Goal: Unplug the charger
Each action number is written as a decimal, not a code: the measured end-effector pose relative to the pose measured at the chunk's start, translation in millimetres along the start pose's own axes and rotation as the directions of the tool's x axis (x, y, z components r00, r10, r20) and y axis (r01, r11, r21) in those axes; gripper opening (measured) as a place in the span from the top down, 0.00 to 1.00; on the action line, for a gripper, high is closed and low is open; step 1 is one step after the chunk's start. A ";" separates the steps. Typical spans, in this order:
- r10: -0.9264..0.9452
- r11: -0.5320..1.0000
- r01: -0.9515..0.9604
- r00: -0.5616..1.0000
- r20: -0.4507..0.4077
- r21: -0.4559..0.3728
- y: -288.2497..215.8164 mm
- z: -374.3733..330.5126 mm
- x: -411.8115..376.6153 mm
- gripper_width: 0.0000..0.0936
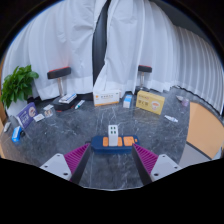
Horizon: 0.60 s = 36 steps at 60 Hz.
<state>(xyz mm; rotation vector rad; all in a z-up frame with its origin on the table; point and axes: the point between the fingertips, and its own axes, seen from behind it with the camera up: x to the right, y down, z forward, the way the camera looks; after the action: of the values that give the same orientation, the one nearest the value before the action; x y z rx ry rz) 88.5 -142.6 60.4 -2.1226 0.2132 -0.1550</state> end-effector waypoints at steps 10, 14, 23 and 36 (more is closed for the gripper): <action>0.030 0.998 -0.027 0.999 -0.045 0.058 -31.7 67.2 5.0 0.20; 0.037 0.999 -0.035 0.998 -0.054 0.037 -27.2 88.2 9.5 0.37; 0.046 0.999 -0.045 0.998 -0.037 0.019 -16.6 105.1 4.6 0.78; -0.012 0.992 0.011 1.000 0.008 0.124 -68.4 84.9 -1.6 0.90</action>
<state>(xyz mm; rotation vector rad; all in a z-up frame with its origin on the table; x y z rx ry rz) 109.7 -36.4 73.3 -2.0003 0.1818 -0.1619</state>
